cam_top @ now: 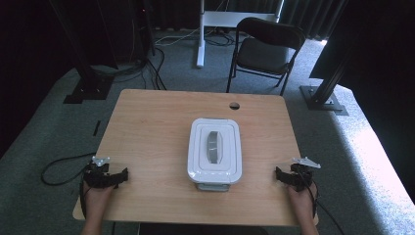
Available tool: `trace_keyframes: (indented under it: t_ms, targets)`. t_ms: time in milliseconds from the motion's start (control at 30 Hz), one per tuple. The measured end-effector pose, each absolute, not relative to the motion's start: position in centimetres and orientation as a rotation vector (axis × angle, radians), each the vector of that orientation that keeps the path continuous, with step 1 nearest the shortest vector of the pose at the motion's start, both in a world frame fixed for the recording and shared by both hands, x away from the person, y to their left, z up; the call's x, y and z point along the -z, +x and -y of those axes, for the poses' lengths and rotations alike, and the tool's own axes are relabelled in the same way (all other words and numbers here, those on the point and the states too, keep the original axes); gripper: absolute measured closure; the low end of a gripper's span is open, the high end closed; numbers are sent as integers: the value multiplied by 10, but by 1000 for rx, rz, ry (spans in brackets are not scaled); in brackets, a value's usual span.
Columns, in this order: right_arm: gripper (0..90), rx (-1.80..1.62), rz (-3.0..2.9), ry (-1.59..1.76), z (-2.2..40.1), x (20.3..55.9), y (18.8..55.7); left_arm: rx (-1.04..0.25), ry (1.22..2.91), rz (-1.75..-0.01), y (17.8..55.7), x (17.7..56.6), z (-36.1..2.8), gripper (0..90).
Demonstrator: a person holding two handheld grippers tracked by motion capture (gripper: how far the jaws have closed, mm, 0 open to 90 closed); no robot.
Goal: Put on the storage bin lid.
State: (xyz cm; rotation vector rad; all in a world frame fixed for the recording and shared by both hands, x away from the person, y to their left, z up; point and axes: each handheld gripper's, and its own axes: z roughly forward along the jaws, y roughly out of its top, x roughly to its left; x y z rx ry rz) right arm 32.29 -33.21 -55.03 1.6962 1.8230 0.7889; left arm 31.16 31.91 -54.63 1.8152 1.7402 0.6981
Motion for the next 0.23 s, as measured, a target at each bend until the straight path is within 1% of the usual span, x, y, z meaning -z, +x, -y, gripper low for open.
trace_keyframes:
  t_ms: [233]
  targets:
    - [117, -787, -1815, 1702, 332, 550, 324, -692, 1829, -1723, 312, 546, -318, 1]
